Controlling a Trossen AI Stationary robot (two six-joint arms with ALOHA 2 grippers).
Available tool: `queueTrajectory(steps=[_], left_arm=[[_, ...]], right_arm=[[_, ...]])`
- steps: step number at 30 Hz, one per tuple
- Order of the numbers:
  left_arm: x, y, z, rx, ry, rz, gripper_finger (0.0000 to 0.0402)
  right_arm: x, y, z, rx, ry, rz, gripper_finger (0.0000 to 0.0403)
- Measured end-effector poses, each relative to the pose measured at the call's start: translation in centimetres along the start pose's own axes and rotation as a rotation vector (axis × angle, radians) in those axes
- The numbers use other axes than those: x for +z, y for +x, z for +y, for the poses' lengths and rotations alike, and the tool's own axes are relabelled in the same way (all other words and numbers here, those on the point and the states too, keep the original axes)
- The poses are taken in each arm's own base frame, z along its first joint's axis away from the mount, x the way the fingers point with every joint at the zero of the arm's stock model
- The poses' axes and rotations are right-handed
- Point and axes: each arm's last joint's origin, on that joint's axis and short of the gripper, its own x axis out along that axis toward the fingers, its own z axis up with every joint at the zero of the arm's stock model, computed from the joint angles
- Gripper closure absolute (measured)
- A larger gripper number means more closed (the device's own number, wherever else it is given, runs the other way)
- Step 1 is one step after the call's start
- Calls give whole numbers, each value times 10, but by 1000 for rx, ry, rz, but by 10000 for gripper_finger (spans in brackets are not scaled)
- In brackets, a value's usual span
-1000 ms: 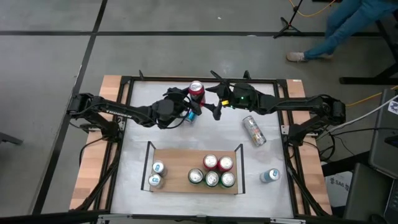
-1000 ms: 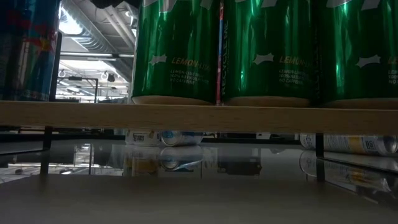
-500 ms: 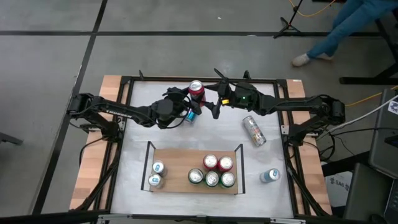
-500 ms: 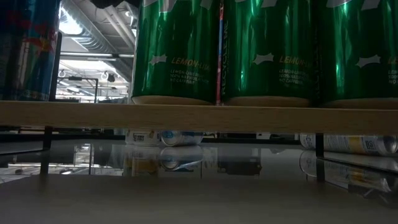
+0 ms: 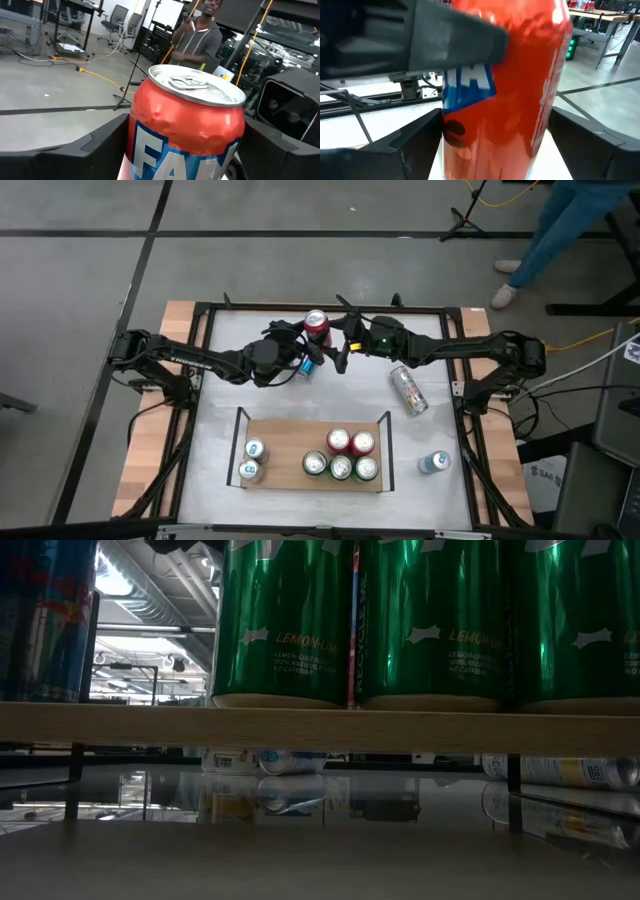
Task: Place canned beverage on shelf
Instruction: Put the red soda can on the shelf aligned with the other red soda can
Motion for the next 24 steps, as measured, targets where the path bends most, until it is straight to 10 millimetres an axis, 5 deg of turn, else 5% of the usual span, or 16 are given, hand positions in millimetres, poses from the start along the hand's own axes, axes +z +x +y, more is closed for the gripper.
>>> queueTrajectory(steps=[24], left_arm=[[-1,-1,-2,-25,-19,14,99]], right_arm=[[-2,2,0,10,-6,3,56]])
